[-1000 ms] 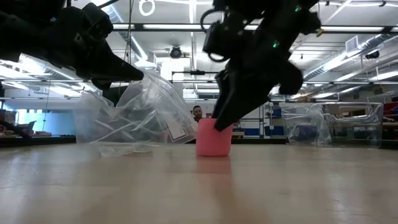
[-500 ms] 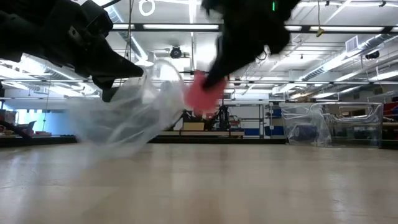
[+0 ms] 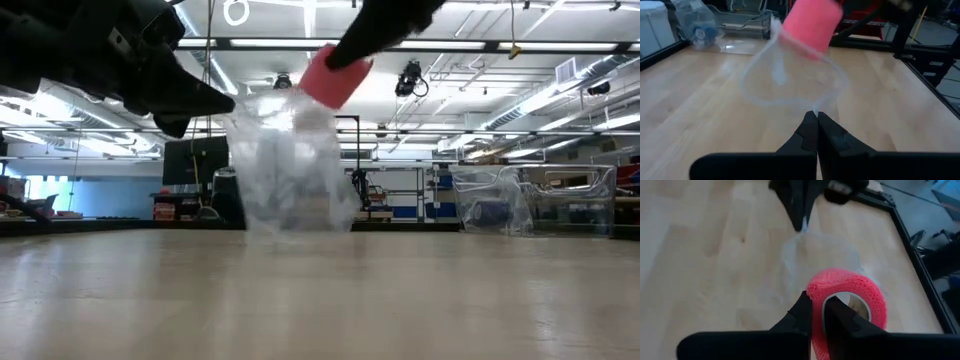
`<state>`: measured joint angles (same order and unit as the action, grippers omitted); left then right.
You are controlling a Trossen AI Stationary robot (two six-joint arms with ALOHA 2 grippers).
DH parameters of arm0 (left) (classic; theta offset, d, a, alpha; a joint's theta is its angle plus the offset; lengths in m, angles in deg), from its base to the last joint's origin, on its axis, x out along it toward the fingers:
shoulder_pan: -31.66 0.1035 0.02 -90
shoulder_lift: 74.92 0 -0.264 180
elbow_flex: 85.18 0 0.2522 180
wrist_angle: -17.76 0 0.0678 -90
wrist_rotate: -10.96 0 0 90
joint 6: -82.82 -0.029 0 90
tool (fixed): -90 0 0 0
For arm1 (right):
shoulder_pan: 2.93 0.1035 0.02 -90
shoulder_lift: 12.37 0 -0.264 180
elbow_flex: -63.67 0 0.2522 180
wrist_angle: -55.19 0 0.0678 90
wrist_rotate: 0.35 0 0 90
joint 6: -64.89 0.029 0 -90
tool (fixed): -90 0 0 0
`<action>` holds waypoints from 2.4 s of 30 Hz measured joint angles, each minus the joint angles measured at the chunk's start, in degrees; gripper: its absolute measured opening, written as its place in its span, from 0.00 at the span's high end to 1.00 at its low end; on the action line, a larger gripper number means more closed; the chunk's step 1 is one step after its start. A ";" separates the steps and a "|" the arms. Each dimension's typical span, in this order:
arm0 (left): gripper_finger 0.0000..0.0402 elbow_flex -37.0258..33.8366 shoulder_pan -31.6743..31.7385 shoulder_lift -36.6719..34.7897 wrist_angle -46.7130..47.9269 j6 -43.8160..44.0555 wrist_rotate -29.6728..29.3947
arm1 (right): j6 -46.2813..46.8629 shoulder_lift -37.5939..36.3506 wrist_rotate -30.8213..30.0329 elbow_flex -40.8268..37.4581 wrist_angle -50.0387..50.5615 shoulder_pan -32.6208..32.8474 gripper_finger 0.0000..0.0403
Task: Roll bandage
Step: Put the rolled pink bandage into the transparent zip bag
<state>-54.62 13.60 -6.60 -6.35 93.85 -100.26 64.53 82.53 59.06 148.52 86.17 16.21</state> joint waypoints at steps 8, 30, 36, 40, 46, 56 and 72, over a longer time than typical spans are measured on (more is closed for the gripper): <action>1.00 1.15 0.00 0.04 0.42 -0.38 0.06 | 4.05 -5.37 1.47 0.07 0.20 3.17 0.93; 1.00 7.28 -0.04 0.06 6.19 -3.11 -2.38 | -0.72 -0.27 9.19 0.07 -5.46 -0.05 0.94; 1.00 7.25 -0.04 0.06 2.99 -3.22 -1.87 | 0.18 -0.27 10.89 -0.02 -5.50 -1.39 0.93; 1.00 7.25 -0.04 0.06 2.70 -3.24 -1.34 | 2.36 -0.27 11.51 -0.02 -5.47 -3.18 0.94; 1.00 7.25 -0.04 0.06 1.36 -3.24 -1.10 | 2.65 -0.27 17.84 -0.04 -5.56 -5.56 0.93; 1.00 9.32 -0.04 0.06 1.39 -4.72 -0.48 | 1.61 -0.23 26.18 -0.06 -8.47 -8.39 0.90; 1.00 7.64 0.04 0.06 -11.49 -12.34 3.98 | 3.54 -0.23 32.64 -0.06 -11.73 -10.15 0.75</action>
<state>-46.97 13.64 -6.54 -17.84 81.52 -96.28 68.07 82.30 91.70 148.46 74.44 6.07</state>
